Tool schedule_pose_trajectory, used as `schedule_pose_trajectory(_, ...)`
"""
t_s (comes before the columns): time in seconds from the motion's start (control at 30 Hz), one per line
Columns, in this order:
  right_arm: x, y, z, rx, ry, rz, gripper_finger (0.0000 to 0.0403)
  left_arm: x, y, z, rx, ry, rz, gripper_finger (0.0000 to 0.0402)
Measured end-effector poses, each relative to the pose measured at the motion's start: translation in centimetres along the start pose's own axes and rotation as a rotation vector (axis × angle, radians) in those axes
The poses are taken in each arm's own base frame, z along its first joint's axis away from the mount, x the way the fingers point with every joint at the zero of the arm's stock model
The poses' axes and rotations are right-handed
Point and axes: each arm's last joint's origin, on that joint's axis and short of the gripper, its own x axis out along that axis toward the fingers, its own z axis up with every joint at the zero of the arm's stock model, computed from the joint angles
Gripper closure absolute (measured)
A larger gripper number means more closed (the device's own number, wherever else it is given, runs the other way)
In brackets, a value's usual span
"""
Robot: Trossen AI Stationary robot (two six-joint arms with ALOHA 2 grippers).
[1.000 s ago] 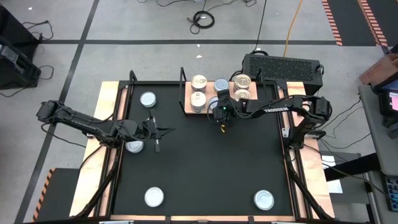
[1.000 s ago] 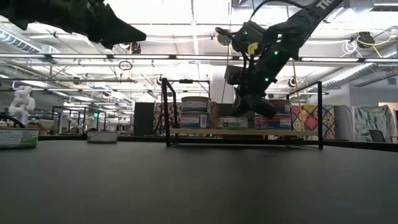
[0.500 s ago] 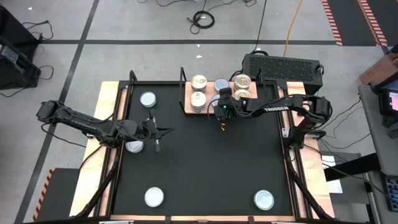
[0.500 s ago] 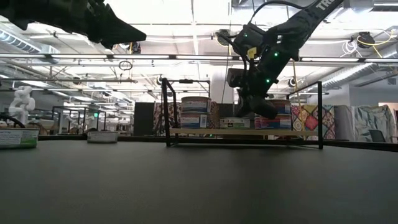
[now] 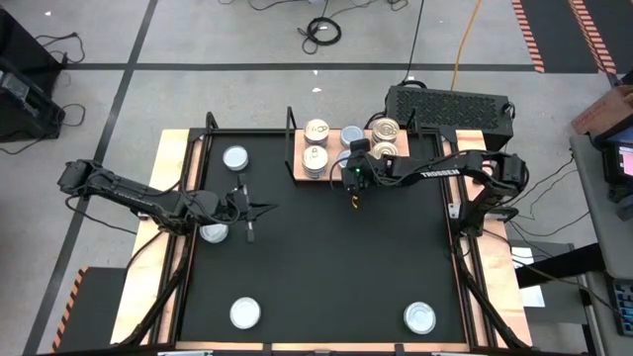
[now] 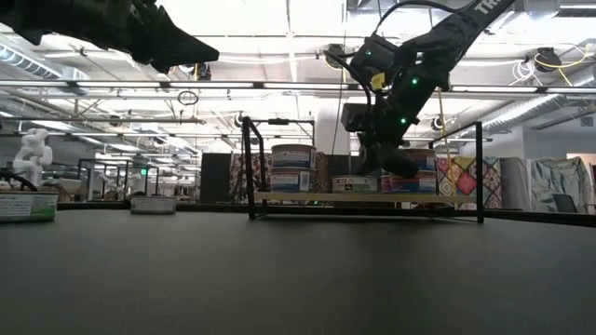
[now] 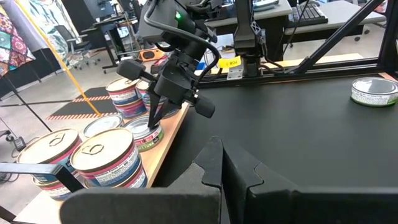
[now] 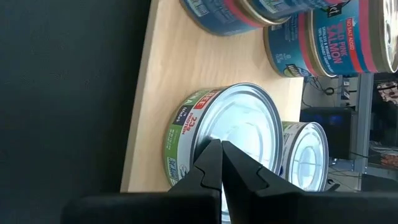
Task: Stack canned seafood by type on shelf
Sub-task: Put the green tuna can on the shelf, then stack the green tuna can on top of the other green tuna cans on the shelf
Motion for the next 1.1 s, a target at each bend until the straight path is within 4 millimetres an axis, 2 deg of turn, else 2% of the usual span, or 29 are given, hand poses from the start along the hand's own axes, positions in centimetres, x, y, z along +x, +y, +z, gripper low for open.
schedule_pose_trajectory(0.2, -0.7, 0.4, 0.8, -0.044, 0.012, -0.040, 0.0403, 0.0, 0.0, 0.0, 0.000, 0.000, 0.000, 0.0401)
schedule_pose_trajectory(0.47, -1.6, 0.0, 2.4, -0.046, -0.037, -0.067, 0.0403, 0.0, 0.0, 0.0, -0.006, 0.000, 0.000, 0.0401)
schedule_pose_trajectory(0.63, -3.2, 0.8, 4.0, -0.075, -0.051, -0.027, 0.0403, -0.1, -0.2, -0.3, -0.058, 0.027, -0.019, 0.0401)
schedule_pose_trajectory(0.83, -6.8, 3.4, 5.1, -0.127, -0.053, 0.073, 0.0403, -0.4, -0.8, -1.8, -0.198, 0.246, -0.124, 0.0401)
schedule_pose_trajectory(0.97, -9.2, 5.2, 5.3, -0.095, -0.059, 0.126, 0.0403, -0.8, -0.6, -0.2, -0.344, 0.449, -0.150, 0.0401)
schedule_pose_trajectory(1.1, -10.1, 7.4, 5.4, -0.077, -0.077, 0.171, 0.0403, -1.6, -0.3, 1.5, -0.441, 0.686, -0.094, 0.0401)
